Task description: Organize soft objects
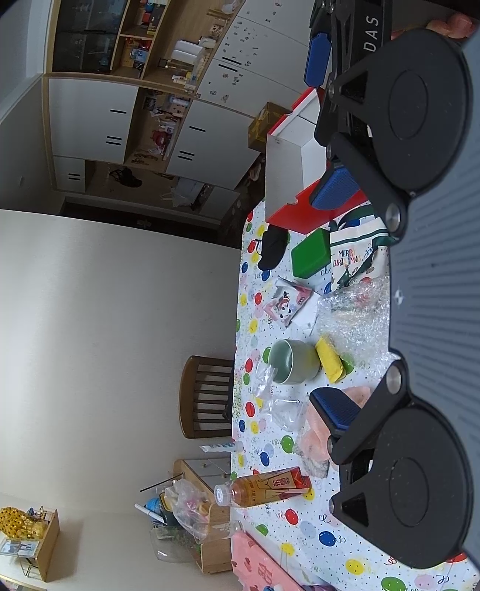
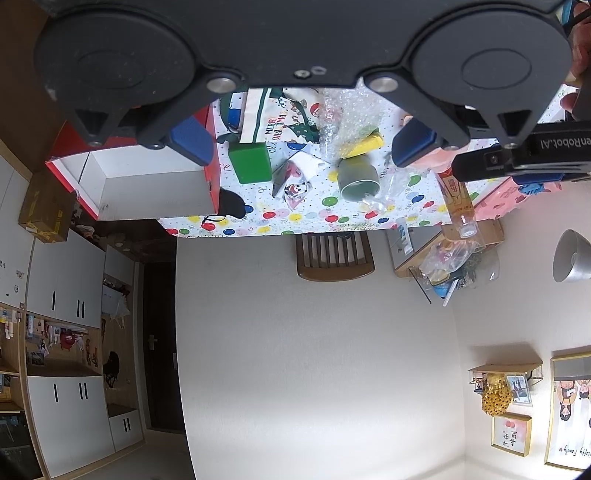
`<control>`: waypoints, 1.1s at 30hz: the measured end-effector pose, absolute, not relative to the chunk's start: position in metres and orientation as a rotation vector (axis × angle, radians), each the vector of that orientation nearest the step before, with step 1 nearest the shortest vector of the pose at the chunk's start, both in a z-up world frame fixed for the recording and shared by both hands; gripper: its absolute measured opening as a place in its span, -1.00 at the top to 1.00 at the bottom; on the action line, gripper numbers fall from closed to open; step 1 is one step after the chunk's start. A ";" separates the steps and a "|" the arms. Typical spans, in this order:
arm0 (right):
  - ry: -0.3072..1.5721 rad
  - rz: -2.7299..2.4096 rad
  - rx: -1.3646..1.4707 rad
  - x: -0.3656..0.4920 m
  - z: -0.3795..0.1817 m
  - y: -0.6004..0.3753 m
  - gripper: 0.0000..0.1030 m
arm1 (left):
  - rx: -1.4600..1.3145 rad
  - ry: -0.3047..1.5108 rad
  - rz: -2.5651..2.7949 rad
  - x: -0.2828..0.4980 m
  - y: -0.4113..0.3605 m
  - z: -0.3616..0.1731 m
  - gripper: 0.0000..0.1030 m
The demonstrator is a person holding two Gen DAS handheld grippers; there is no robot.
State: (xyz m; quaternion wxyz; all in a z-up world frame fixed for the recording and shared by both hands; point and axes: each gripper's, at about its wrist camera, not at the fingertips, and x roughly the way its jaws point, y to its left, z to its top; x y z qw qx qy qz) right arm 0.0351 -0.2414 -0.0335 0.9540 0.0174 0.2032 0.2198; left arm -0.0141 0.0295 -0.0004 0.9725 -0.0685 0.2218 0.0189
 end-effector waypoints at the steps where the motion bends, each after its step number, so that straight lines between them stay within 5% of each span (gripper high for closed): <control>1: 0.411 0.447 0.035 0.035 -0.034 -0.241 -0.99 | -0.139 0.445 0.037 -0.015 0.030 0.000 -1.00; 33: 0.494 0.456 -0.040 0.089 -0.059 -0.177 -0.99 | -0.159 0.532 0.135 0.062 0.128 -0.041 -1.00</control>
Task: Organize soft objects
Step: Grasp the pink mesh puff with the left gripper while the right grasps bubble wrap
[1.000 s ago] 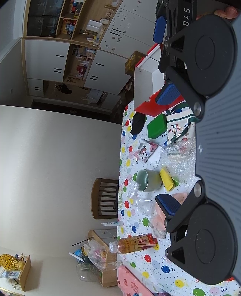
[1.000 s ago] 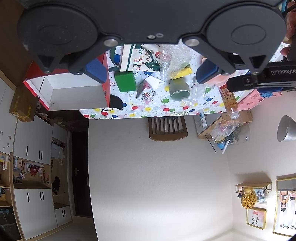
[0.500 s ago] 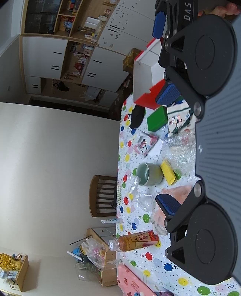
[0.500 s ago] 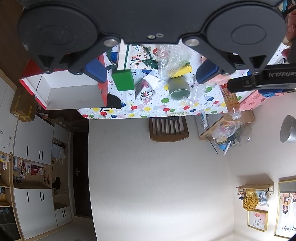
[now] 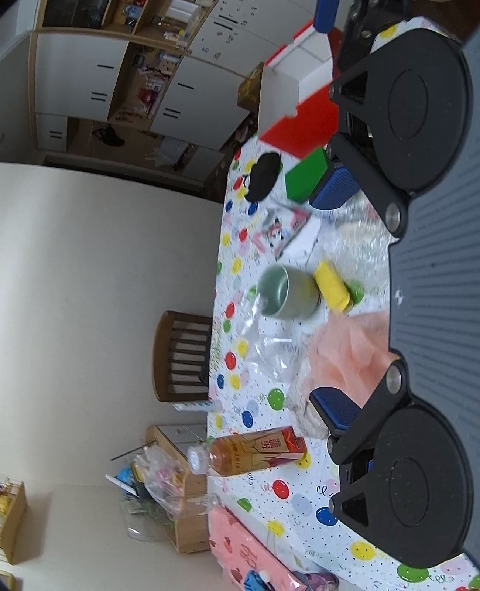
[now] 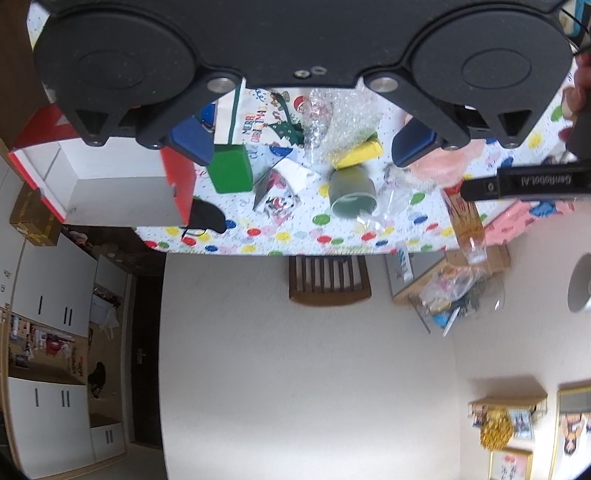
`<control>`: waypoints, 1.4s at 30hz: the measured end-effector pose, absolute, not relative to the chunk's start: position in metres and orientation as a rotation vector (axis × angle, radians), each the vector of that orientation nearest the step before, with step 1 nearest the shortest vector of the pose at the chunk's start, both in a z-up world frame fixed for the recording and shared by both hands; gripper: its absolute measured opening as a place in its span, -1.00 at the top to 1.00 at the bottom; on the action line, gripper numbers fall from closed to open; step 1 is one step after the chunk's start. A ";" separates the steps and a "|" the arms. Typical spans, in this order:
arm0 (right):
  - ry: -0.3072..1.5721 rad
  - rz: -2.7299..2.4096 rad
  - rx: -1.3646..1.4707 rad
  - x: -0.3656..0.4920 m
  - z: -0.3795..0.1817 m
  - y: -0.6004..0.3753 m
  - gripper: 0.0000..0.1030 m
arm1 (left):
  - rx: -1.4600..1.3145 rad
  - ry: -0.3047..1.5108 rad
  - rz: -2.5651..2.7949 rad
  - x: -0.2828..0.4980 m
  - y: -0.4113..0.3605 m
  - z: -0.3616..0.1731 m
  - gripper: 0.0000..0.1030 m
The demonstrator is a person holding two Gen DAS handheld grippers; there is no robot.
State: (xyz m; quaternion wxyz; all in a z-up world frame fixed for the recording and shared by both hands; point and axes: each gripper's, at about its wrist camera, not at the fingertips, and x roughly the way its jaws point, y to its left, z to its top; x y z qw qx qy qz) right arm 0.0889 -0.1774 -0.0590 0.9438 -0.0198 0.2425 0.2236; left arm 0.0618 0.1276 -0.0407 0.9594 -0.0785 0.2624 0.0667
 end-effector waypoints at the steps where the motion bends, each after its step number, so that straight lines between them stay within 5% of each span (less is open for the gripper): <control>1: 0.505 0.456 -0.052 0.093 -0.063 -0.173 -0.99 | -0.163 0.535 0.140 0.066 0.133 -0.045 -1.00; 20: 0.719 0.515 -0.232 0.164 -0.159 -0.102 -0.81 | -0.113 0.758 0.184 0.142 0.178 -0.138 -0.99; 29: 0.781 0.485 -0.288 0.180 -0.189 -0.084 -0.54 | -0.132 0.832 0.183 0.160 0.183 -0.165 -0.97; 38: 0.782 0.468 -0.327 0.180 -0.196 -0.075 -0.10 | -0.131 0.858 0.160 0.163 0.182 -0.175 -0.54; 42: 0.766 0.457 -0.332 0.177 -0.193 -0.074 0.24 | -0.116 0.842 0.153 0.161 0.180 -0.173 -0.28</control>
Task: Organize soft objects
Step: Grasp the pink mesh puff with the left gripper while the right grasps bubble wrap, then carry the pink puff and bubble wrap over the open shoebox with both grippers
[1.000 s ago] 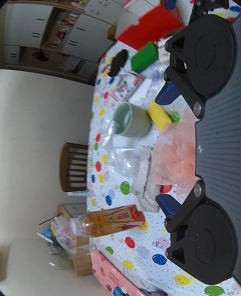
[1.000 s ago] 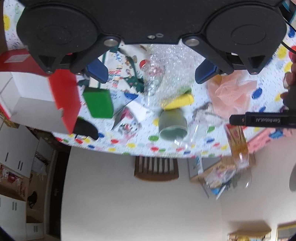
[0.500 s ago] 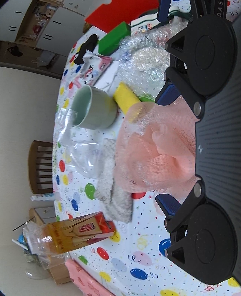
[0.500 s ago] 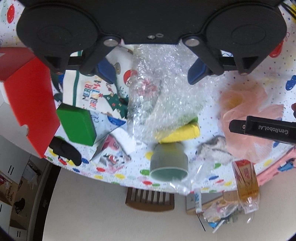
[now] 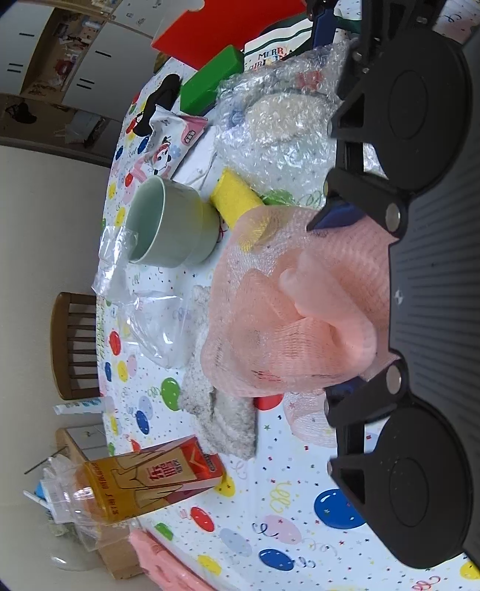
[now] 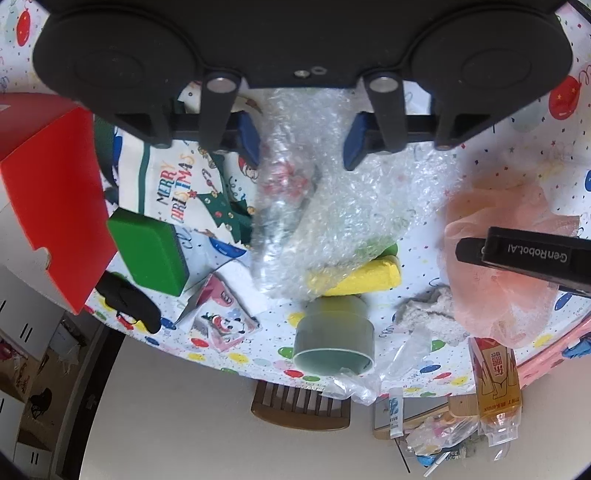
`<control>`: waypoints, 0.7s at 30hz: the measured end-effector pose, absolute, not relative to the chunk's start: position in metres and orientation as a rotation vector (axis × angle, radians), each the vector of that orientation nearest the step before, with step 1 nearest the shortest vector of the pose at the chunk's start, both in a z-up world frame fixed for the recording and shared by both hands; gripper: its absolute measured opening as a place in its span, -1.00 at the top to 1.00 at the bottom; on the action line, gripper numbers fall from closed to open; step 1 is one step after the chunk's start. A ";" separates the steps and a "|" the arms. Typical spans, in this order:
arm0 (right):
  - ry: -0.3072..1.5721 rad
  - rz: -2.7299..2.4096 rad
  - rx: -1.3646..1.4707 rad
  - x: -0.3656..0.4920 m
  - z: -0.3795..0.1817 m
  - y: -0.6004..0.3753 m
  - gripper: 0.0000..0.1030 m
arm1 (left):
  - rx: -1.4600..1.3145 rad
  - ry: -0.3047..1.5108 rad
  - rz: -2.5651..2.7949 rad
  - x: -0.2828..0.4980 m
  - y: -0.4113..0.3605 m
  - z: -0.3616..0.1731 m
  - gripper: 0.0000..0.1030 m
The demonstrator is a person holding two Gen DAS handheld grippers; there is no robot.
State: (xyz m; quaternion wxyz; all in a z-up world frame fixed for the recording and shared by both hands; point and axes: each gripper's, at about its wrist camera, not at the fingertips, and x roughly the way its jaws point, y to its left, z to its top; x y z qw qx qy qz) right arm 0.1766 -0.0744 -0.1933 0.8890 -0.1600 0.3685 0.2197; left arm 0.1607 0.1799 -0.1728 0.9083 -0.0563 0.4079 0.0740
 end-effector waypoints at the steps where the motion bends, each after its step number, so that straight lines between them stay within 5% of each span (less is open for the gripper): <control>1: 0.764 0.453 -0.334 0.176 -0.193 -0.074 0.32 | -0.109 0.841 0.149 0.160 0.179 -0.172 -0.24; 12: 0.748 0.476 -0.273 0.167 -0.177 -0.074 0.72 | -0.145 0.815 0.126 0.153 0.183 -0.165 0.31; 21: 0.722 0.483 -0.163 0.158 -0.149 -0.086 0.83 | -0.225 0.784 0.095 0.145 0.194 -0.152 0.43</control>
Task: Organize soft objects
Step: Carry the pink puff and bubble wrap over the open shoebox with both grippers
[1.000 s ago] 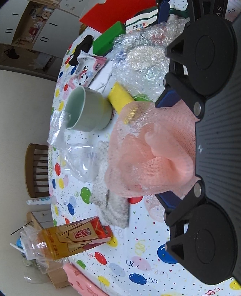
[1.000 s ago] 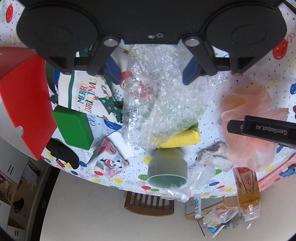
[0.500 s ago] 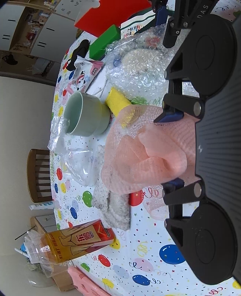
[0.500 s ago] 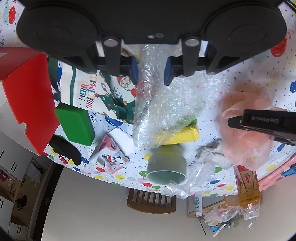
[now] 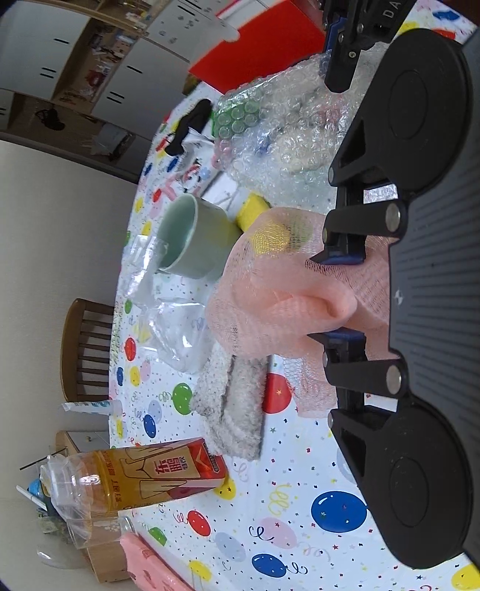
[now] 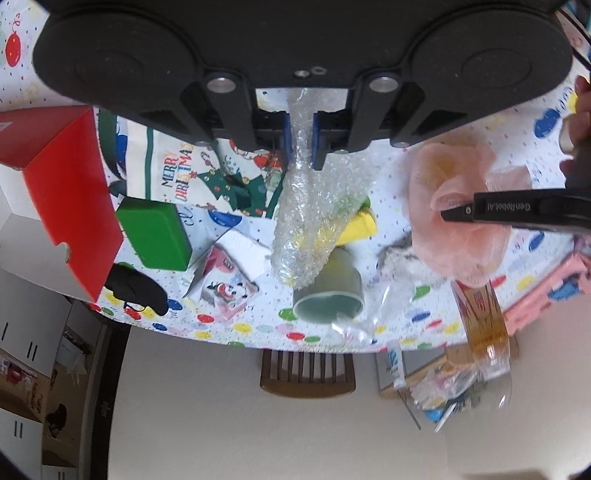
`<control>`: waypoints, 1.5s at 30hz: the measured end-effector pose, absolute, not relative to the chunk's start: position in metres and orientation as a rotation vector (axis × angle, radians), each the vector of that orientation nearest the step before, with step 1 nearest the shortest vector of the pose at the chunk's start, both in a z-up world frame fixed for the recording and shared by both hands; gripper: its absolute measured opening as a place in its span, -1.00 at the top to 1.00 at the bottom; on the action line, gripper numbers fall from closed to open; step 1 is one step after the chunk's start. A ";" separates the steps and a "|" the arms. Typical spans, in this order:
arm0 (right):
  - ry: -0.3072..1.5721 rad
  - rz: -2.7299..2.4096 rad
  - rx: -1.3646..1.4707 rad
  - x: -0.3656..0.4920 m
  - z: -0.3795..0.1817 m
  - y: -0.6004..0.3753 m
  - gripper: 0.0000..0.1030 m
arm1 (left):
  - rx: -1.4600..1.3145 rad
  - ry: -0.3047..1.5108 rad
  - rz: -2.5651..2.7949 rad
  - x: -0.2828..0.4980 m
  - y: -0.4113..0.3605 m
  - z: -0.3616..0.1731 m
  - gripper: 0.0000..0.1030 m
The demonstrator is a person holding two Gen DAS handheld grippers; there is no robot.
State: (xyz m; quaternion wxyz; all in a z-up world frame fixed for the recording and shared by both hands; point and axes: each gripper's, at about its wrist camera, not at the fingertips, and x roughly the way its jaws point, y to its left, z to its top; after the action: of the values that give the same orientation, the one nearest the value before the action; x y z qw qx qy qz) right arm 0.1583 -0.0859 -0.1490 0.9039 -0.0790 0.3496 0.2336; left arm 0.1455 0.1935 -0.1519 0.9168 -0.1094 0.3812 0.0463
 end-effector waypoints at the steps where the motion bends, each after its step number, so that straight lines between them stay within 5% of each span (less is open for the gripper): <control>1: 0.718 0.481 -0.152 0.157 -0.145 -0.088 0.83 | -0.231 0.778 0.091 0.145 0.194 -0.150 0.44; 23: 0.603 0.401 0.058 0.153 -0.051 -0.173 0.83 | -0.229 0.691 -0.057 0.145 0.156 -0.067 0.44; 45: 0.567 0.293 0.111 0.223 -0.030 -0.312 0.83 | -0.113 0.632 -0.268 0.225 -0.009 -0.017 0.44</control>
State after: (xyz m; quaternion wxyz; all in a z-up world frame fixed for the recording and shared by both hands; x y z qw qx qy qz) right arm 0.2231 -0.3116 -0.0302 0.9480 0.0547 0.2786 0.1438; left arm 0.2250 -0.0092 -0.0167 0.9401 -0.0554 0.3096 -0.1311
